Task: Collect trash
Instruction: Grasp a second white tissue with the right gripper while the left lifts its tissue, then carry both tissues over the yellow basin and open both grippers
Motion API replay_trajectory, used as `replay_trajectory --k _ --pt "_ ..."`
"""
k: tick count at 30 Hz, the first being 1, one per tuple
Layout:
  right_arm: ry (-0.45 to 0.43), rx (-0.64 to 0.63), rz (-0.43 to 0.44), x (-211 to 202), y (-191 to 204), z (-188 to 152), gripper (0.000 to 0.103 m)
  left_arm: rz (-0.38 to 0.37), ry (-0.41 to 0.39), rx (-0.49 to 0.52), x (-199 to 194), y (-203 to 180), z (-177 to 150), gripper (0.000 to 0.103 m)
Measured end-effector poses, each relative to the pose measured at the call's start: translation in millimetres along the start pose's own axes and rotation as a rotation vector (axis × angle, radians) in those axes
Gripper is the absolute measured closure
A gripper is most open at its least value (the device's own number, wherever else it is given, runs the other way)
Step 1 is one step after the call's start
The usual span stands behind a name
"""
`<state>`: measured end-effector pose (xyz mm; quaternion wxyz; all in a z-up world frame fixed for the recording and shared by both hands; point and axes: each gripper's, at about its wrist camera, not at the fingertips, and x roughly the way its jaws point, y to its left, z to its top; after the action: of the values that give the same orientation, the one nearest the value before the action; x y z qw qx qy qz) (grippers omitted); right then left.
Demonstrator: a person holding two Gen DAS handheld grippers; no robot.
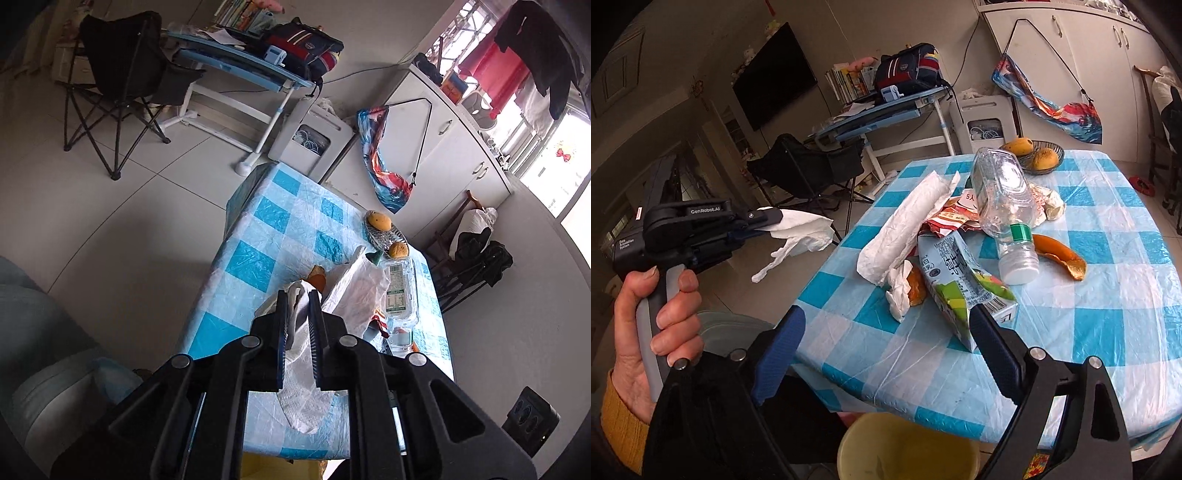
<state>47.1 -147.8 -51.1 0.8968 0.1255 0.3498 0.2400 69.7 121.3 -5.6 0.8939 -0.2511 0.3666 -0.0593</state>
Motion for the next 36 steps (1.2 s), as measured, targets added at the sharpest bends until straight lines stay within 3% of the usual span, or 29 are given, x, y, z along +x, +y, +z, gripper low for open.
replay_trajectory --k 5,8,12,18,21,22,25,30,36 --pt "0.051 0.105 0.015 46 0 27 0.018 -0.023 -0.012 -0.055 -3 10 5 0.092" --pt "0.086 0.099 0.003 71 13 33 0.018 -0.039 -0.009 -0.07 -2 13 6 0.092" --pt "0.114 0.108 -0.11 99 21 33 0.018 -0.056 -0.008 -0.075 -1 12 6 0.092" --pt "0.081 0.092 -0.256 122 23 39 0.019 -0.08 0.002 -0.095 2 13 7 0.092" --pt "0.108 0.054 -0.314 133 18 43 0.05 -0.093 0.003 -0.1 2 13 7 0.092" --pt "0.119 0.057 -0.297 136 15 44 0.063 -0.096 0.003 -0.099 2 12 7 0.092" --pt "0.122 0.064 -0.269 134 7 46 0.083 -0.103 0.004 -0.101 3 11 7 0.092" --pt "0.053 0.066 -0.161 107 4 49 0.096 -0.115 0.004 -0.102 2 11 6 0.092" --pt "-0.037 0.042 -0.013 66 19 53 0.098 -0.127 0.002 -0.089 2 8 3 0.092"
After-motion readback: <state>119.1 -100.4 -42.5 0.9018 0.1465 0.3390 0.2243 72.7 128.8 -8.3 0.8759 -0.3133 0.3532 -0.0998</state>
